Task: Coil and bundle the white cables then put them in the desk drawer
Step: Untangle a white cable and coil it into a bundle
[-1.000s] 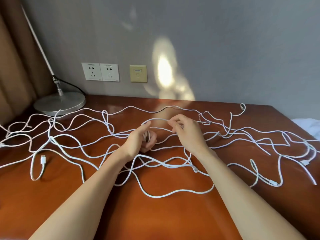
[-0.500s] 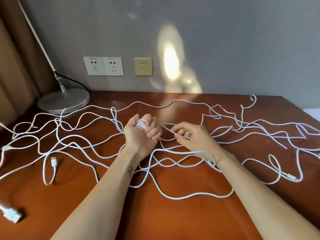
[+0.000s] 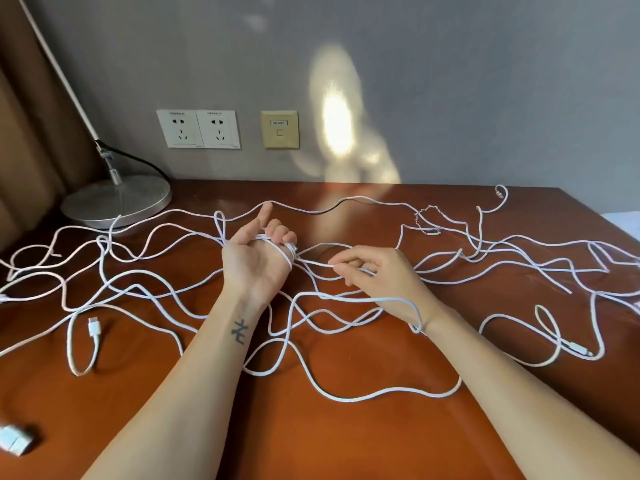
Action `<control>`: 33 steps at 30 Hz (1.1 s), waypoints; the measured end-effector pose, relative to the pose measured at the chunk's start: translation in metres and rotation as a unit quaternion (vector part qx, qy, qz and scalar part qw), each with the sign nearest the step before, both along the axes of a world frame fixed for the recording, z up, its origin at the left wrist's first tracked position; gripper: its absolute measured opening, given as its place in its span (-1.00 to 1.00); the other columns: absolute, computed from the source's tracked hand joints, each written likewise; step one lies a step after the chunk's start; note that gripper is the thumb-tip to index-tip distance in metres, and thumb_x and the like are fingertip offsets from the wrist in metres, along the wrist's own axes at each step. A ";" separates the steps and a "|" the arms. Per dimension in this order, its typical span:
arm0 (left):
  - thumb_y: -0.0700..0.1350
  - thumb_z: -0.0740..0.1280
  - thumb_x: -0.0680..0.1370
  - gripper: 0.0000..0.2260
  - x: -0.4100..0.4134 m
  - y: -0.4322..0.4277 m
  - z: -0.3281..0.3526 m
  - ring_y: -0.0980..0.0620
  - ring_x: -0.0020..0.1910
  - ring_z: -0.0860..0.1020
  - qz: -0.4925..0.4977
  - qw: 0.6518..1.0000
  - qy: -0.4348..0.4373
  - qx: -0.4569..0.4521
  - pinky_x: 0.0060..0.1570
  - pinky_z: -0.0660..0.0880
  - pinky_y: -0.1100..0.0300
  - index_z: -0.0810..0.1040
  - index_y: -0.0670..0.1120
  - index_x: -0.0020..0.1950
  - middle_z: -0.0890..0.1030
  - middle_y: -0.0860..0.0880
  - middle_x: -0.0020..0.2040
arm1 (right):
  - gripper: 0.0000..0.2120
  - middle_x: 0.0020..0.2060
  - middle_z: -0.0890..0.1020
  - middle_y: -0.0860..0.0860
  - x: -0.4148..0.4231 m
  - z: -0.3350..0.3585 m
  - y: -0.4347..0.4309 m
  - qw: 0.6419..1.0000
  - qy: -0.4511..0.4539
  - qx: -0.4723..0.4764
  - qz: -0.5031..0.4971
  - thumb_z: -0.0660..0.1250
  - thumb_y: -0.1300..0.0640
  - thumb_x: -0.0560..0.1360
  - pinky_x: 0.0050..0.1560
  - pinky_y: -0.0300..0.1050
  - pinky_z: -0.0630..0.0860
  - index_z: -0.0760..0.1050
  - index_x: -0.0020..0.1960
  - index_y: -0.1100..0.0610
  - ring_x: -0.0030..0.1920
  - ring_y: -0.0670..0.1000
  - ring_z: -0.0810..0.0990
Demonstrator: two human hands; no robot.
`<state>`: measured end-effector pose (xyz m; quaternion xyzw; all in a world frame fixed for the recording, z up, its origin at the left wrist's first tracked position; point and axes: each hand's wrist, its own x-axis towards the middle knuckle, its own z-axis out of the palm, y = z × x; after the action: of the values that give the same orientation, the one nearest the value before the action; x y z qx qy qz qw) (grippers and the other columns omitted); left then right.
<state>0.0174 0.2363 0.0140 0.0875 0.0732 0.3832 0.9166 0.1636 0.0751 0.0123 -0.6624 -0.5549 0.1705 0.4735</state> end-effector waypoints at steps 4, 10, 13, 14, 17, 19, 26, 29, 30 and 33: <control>-0.23 0.20 0.68 -0.81 0.005 0.006 -0.003 0.08 -0.36 0.35 0.021 0.995 0.075 0.061 -0.12 0.39 0.23 0.53 -0.16 0.26 0.34 -0.01 -0.28 | -0.81 -0.07 0.72 0.05 0.001 0.004 0.002 0.989 0.141 0.025 0.021 0.32 0.23 0.66 -0.23 -0.16 0.54 0.64 0.20 0.06 -0.29 -0.05 0.55; -0.24 0.06 0.73 -0.74 0.022 -0.004 -0.011 0.05 -0.25 0.51 0.140 0.891 0.296 0.314 0.00 0.52 0.16 0.54 -0.11 0.20 0.49 -0.02 -0.24 | -0.83 0.02 0.74 0.05 0.002 0.007 0.000 0.979 0.196 0.052 0.010 0.29 0.21 0.68 -0.30 -0.14 0.52 0.57 0.23 0.12 -0.42 -0.02 0.50; -0.25 0.10 0.72 -0.77 0.025 -0.016 -0.012 0.03 -0.18 0.56 0.182 0.762 0.399 0.477 -0.02 0.57 0.16 0.55 -0.15 0.17 0.55 0.00 -0.22 | -0.83 0.04 0.74 0.00 0.003 0.009 -0.002 0.982 0.179 0.057 -0.007 0.28 0.18 0.69 -0.37 -0.11 0.40 0.53 0.26 0.09 -0.46 -0.02 0.37; -0.23 0.10 0.73 -0.78 0.024 -0.017 -0.015 0.03 -0.17 0.57 0.189 0.734 0.409 0.507 0.00 0.56 0.12 0.54 -0.15 0.18 0.56 0.00 -0.21 | -0.82 0.05 0.74 0.00 0.004 0.010 -0.002 0.982 0.175 0.064 -0.013 0.27 0.19 0.69 -0.37 -0.13 0.39 0.52 0.27 0.09 -0.45 -0.02 0.36; -0.19 0.11 0.74 -0.79 0.025 -0.014 -0.020 0.06 -0.21 0.55 0.201 0.676 0.434 0.560 -0.03 0.56 0.02 0.54 -0.11 0.19 0.57 -0.01 -0.22 | -0.81 0.02 0.74 -0.01 0.005 0.010 0.001 0.986 0.139 0.080 -0.042 0.25 0.23 0.70 -0.27 0.02 0.48 0.50 0.28 0.09 -0.39 -0.05 0.37; -0.12 0.11 0.74 -0.79 0.026 -0.017 -0.020 0.05 -0.23 0.57 0.210 0.627 0.459 0.594 -0.07 0.60 -0.04 0.53 -0.07 0.21 0.58 -0.08 -0.22 | -0.81 0.00 0.74 -0.01 0.003 0.008 0.003 0.988 0.120 0.087 -0.053 0.23 0.26 0.69 -0.07 0.17 0.54 0.49 0.27 0.10 -0.36 -0.09 0.39; 0.16 0.01 0.70 -0.64 0.014 -0.025 -0.013 -0.02 -0.10 0.61 0.213 0.436 0.515 0.707 -0.07 0.52 0.00 0.46 -0.01 0.26 0.59 0.04 -0.18 | -0.90 -0.08 0.74 -0.10 0.007 0.003 0.001 0.990 0.044 0.101 -0.088 0.23 0.25 0.70 -0.18 -0.13 0.51 0.45 0.14 0.07 -0.37 -0.02 0.52; 0.17 0.06 0.70 -0.63 0.013 -0.028 -0.014 0.01 -0.20 0.57 0.218 0.402 0.515 0.725 -0.11 0.50 -0.01 0.53 -0.05 0.14 0.49 0.14 -0.29 | -0.86 -0.08 0.71 -0.15 0.008 0.000 0.002 0.987 -0.027 0.118 -0.106 0.27 0.21 0.69 -0.20 -0.09 0.57 0.47 0.21 0.05 -0.39 0.00 0.56; 0.21 0.10 0.68 -0.60 0.013 -0.028 -0.013 0.03 -0.21 0.58 0.217 0.395 0.513 0.731 -0.12 0.51 0.00 0.55 -0.06 0.10 0.50 0.15 -0.30 | -0.84 -0.09 0.70 -0.14 0.009 0.000 0.001 0.985 -0.030 0.125 -0.117 0.30 0.20 0.67 -0.19 -0.06 0.59 0.48 0.23 0.03 -0.37 0.01 0.58; 0.27 0.20 0.58 -0.61 0.016 -0.030 -0.014 0.01 -0.22 0.59 0.231 0.347 0.529 0.739 -0.19 0.47 0.08 0.55 -0.04 0.08 0.58 0.07 -0.29 | -0.80 -0.14 0.68 -0.13 0.012 0.005 -0.002 0.978 -0.025 0.143 -0.151 0.39 0.17 0.63 -0.17 -0.03 0.62 0.51 0.23 0.02 -0.32 -0.02 0.64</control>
<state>0.0332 0.2064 0.0005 0.8937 0.2473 0.3524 0.1262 0.1760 0.0727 0.0175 -0.6675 -0.4791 -0.0006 0.5700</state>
